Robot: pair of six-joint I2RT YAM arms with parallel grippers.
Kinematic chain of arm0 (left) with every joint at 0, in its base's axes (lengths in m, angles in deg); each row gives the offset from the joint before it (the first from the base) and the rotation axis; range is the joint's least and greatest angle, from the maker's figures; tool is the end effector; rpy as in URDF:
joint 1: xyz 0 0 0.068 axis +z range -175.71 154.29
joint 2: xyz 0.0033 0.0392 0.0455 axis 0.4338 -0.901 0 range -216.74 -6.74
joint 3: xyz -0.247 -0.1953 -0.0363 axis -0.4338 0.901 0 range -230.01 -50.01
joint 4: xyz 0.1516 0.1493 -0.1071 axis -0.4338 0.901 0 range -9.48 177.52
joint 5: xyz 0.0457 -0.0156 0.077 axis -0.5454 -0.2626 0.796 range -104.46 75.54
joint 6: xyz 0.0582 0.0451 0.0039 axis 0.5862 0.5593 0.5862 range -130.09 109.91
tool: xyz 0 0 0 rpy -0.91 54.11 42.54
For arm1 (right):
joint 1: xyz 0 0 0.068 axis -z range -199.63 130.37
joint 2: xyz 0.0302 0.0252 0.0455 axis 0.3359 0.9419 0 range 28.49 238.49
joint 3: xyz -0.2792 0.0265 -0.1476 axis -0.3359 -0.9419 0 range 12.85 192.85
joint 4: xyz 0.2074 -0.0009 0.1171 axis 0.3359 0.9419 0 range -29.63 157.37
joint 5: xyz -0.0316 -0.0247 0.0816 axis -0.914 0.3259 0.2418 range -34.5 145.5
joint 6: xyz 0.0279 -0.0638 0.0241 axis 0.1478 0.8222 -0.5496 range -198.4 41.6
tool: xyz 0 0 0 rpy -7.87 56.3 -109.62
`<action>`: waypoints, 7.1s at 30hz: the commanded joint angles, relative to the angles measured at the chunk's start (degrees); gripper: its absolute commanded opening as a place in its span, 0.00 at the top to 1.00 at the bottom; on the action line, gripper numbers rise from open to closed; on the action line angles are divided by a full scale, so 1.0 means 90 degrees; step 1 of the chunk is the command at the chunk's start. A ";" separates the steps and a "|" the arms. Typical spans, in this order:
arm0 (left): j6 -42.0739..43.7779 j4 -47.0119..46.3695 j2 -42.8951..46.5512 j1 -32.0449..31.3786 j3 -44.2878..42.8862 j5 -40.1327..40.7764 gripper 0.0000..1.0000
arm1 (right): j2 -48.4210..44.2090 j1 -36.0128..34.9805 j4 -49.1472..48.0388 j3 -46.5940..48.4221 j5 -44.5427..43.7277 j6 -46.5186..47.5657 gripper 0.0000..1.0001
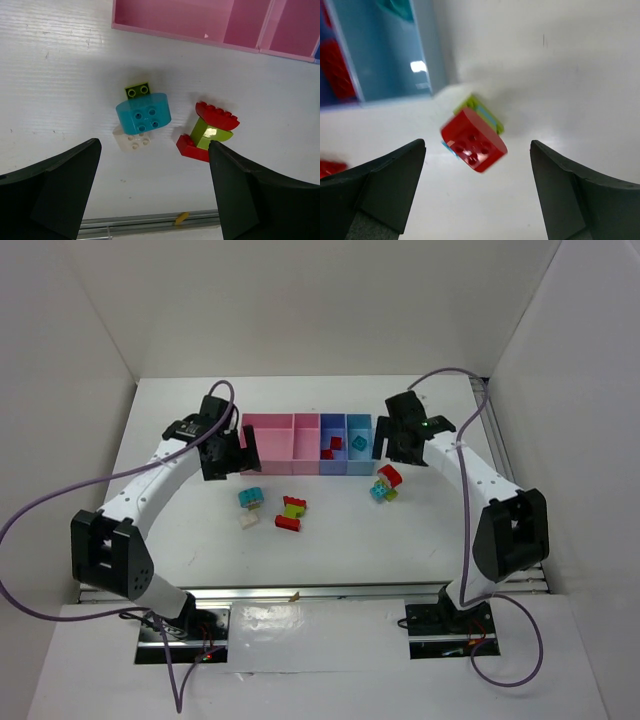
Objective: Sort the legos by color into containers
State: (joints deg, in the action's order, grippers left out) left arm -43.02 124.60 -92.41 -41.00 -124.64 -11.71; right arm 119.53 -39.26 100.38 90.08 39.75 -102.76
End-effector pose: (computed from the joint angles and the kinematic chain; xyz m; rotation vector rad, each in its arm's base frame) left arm 0.2917 -0.0767 0.3276 -0.4104 2.5205 -0.2717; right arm 0.3185 0.0959 0.3211 0.2125 2.4514 -0.0143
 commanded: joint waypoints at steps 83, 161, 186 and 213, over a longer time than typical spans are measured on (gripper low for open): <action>-0.1459 -0.6069 -0.0451 0.0312 -0.0301 -0.7531 0.06 | -0.0712 0.1489 -0.2062 0.0492 0.8995 0.0070 0.77; 0.0348 -0.1284 -0.2024 0.0528 -0.2538 -0.3481 1.00 | -0.0194 0.1479 -0.2005 0.0529 0.6663 0.0119 0.79; 0.0631 0.0181 -0.4124 0.0585 -0.4637 -0.1290 0.12 | -0.0009 0.1255 -0.1262 0.0714 0.5140 0.0724 0.79; -0.1293 -0.2964 -0.1906 -0.0450 -0.1629 -0.5316 0.07 | 0.0333 -0.0386 -0.0901 0.1546 0.3029 0.0500 0.80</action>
State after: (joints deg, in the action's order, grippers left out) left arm -52.31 100.73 -109.76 -44.54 -137.51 -62.90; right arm 122.59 -42.37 92.71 101.58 67.90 -97.69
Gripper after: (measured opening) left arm 0.927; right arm 0.451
